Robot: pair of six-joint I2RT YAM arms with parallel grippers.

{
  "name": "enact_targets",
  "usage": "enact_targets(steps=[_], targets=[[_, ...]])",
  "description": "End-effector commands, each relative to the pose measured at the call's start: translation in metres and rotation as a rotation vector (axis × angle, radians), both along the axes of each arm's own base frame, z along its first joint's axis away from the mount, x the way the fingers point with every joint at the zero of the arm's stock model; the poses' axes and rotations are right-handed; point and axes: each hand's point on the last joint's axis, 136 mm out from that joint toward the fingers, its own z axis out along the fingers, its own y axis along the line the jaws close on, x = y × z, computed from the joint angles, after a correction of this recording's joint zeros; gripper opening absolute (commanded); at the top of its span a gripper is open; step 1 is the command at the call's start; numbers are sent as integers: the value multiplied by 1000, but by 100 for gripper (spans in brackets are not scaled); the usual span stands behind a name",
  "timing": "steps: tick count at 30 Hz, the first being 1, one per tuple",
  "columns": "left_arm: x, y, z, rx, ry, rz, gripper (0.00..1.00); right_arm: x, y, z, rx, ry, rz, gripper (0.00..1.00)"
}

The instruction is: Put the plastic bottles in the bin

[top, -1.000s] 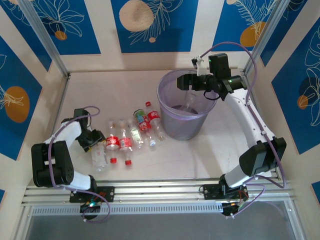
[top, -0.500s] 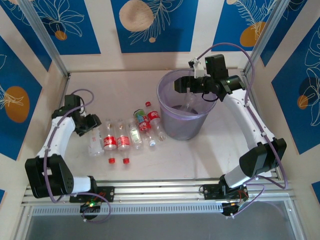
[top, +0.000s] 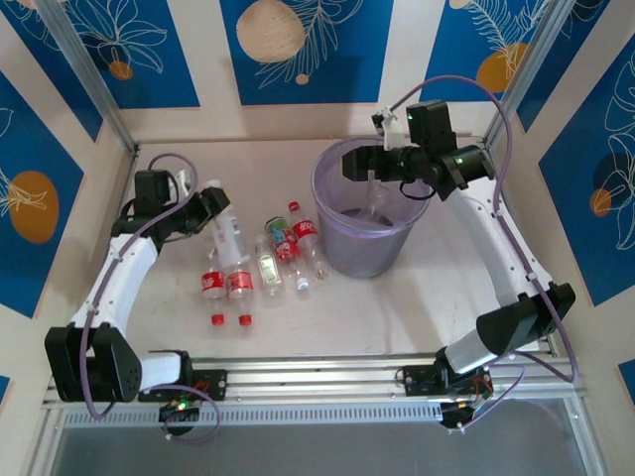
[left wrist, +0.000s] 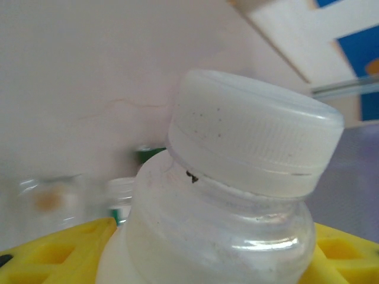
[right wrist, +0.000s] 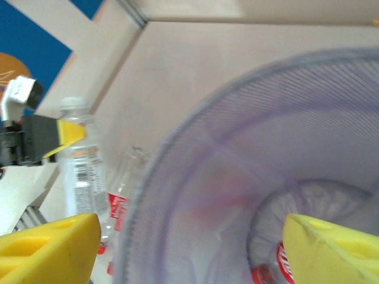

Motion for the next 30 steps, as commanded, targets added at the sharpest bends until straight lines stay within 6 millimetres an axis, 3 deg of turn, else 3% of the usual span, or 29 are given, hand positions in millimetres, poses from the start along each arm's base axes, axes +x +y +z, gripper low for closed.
enact_targets(steps=[1,6,9,19,30], targets=[[17,-29,66,-155,-185,-46,11,-12,27,29,45,-41,75,80],[27,-55,102,-307,-300,-61,2,-32,82,54,136,-45,244,80],[31,-68,117,-362,-339,-85,2,-41,111,55,161,-11,328,81],[25,-75,151,-441,-380,-120,0,-32,160,6,29,51,388,82],[16,-72,160,-438,-394,-110,0,-28,195,-32,-9,96,454,80]])
